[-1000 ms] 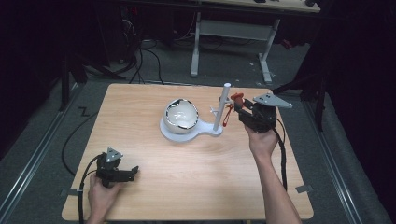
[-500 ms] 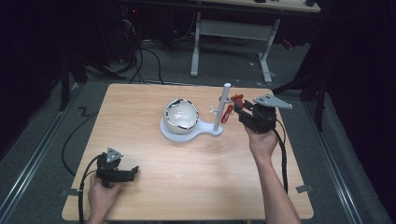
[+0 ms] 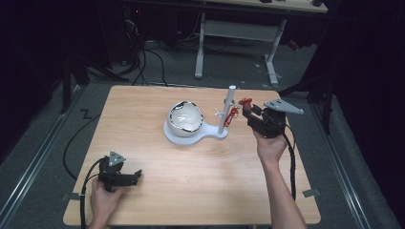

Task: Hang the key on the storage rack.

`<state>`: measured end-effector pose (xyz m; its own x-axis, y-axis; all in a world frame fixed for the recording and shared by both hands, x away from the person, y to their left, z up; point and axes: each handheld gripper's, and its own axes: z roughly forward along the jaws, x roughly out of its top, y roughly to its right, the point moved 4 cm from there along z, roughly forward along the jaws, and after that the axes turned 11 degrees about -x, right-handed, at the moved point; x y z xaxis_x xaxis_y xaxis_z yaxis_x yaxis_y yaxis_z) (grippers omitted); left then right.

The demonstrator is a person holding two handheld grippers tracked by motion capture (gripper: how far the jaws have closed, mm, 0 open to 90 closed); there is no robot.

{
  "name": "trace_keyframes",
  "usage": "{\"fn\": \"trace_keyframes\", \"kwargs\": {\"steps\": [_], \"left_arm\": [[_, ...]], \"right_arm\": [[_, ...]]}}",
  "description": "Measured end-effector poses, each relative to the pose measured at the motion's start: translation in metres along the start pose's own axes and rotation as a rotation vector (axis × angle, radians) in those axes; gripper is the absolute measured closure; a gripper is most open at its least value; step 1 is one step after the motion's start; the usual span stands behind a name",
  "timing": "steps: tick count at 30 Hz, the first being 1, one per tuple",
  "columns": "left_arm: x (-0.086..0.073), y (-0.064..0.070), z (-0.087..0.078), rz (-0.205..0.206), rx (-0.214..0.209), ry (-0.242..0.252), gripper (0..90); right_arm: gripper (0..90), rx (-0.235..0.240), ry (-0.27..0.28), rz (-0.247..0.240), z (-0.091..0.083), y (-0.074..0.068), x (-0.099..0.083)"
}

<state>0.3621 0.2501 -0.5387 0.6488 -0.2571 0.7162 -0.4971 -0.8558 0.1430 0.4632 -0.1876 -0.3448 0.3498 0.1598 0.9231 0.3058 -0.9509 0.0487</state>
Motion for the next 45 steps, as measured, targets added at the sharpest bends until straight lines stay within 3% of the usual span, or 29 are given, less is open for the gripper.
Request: {"fn": "trace_keyframes", "kwargs": {"steps": [7,14,45], "left_arm": [[0.0,0.0,0.0,-0.003,0.0,0.003,3.7],[0.0,0.0,0.0,0.0,0.0,0.001,3.7],[0.0,0.001,0.0,-0.001,0.0,0.005,4.1]], "right_arm": [[61.1,-0.017,-0.009,-0.006,-0.002,0.003,-0.003],[61.2,-0.027,-0.044,0.009,0.003,0.01,-0.02],[60.5,-0.003,-0.125,0.017,0.032,-0.006,-0.06]]}}
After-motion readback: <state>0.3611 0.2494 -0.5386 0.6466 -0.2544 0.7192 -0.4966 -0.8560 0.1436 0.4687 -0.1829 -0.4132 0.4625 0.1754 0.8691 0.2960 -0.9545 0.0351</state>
